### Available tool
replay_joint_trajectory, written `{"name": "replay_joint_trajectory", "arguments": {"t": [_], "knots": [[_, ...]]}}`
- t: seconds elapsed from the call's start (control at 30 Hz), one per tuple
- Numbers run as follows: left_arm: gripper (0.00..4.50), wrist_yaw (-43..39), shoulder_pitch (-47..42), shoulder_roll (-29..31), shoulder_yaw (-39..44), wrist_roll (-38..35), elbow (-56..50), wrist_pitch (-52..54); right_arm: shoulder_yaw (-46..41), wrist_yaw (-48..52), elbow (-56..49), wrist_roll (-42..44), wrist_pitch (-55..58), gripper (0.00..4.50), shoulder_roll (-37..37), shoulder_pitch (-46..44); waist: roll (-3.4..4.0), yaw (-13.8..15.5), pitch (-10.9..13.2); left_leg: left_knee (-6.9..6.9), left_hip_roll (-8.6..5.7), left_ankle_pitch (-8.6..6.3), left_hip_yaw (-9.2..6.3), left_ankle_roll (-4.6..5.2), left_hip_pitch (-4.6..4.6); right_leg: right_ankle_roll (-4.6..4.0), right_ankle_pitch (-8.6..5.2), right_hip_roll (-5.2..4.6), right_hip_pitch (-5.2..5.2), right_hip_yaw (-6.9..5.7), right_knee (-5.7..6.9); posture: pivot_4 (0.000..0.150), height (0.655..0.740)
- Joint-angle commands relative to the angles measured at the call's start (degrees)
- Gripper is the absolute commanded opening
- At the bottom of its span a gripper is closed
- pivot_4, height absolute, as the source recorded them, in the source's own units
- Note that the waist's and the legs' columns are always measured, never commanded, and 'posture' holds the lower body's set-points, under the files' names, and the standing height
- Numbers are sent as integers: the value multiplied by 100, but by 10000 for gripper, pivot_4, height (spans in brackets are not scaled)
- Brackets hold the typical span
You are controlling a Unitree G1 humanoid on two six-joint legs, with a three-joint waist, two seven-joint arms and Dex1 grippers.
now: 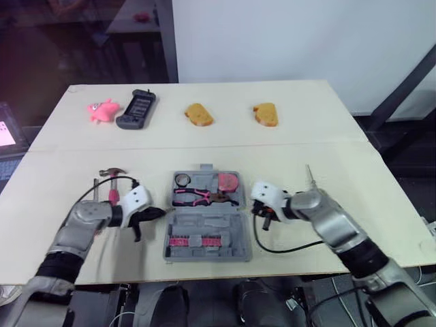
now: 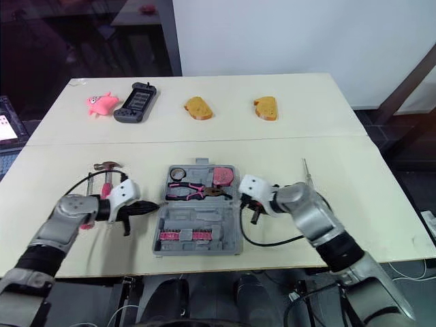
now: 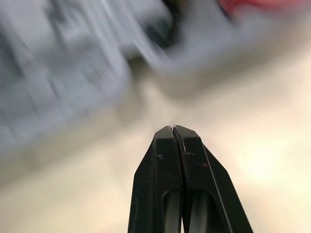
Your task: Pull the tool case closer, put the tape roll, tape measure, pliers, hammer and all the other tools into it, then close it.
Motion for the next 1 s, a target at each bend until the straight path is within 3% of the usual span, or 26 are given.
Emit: {"name": "replay_joint_trajectory", "arguments": {"t": [0.03, 0.1, 0.2, 0.3, 0.43, 0.5, 0.53, 0.8, 1.0], "knots": [[274, -192, 353, 345, 427, -327, -409, -107, -682, 255, -696, 511, -254, 0, -267, 233, 5, 3, 4, 0, 1, 0, 0, 0, -15, 1, 1, 0, -18, -1, 1, 1500, 7400], [274, -476, 745, 624, 1003, -949, -958, 96, -1470, 450, -1061, 984, -310, 0, -540, 710, -1, 21, 22, -2, 1, 0, 0, 0, -18, 1, 1, 0, -20, -1, 0, 1500, 7400], [0, -778, 1457, 1064, 1866, -1611, -1633, 427, -2640, 832, -1336, 1554, -713, 9045, -951, 1644, -15, 73, 39, -6, 1, -3, -1, 1, -30, 5, -4, -6, -21, -6, -7, 1500, 7400], [9145, -886, 2213, 1393, 2542, -1771, -1848, 556, -3745, 1195, -1297, 2011, -1095, 23683, -1172, 2487, -8, 67, 48, -6, -1, -7, 5, 6, -26, 5, -6, -11, -14, -5, -17, 1500, 7400], [29980, -854, 2829, 1470, 3252, -1916, -1669, 652, -5003, 1402, -1266, 2531, -1110, 44604, -1244, 3251, -2, 16, 68, -4, 0, -7, 8, 7, -11, -14, -17, -9, -6, -2, -15, 1500, 7400], [41918, -865, 2996, 1525, 3444, -1848, -1398, 539, -5396, 1453, -1051, 2516, -1279, 45000, -1297, 3560, -11, 1, 76, 5, 4, -5, 8, 5, -6, -29, -10, -6, -6, -1, -12, 1500, 7400], [44795, -839, 3021, 1540, 3516, -1821, -1239, 511, -5514, 1493, -903, 2426, -1441, 45000, -1336, 3722, -13, 4, 77, 9, 4, -4, 7, 4, -4, -33, -8, -6, -5, 0, -12, 1500, 7400], [44795, -719, 2887, 1573, 3566, -1592, -194, 47, -5401, 1549, -387, 2275, -2169, 45000, -1451, 4024, -33, 8, 90, 10, 3, -4, 18, 3, -11, -36, -7, -9, -15, 7, -15, 1500, 7400], [44795, -718, 2865, 1585, 3579, -1573, -27, -59, -5144, 1494, -248, 2227, -2360, 45000, -1523, 3919, -32, 13, 90, 10, 3, -4, 19, 3, -11, -34, -7, -8, -15, 7, -13, 1500, 7400]]}}
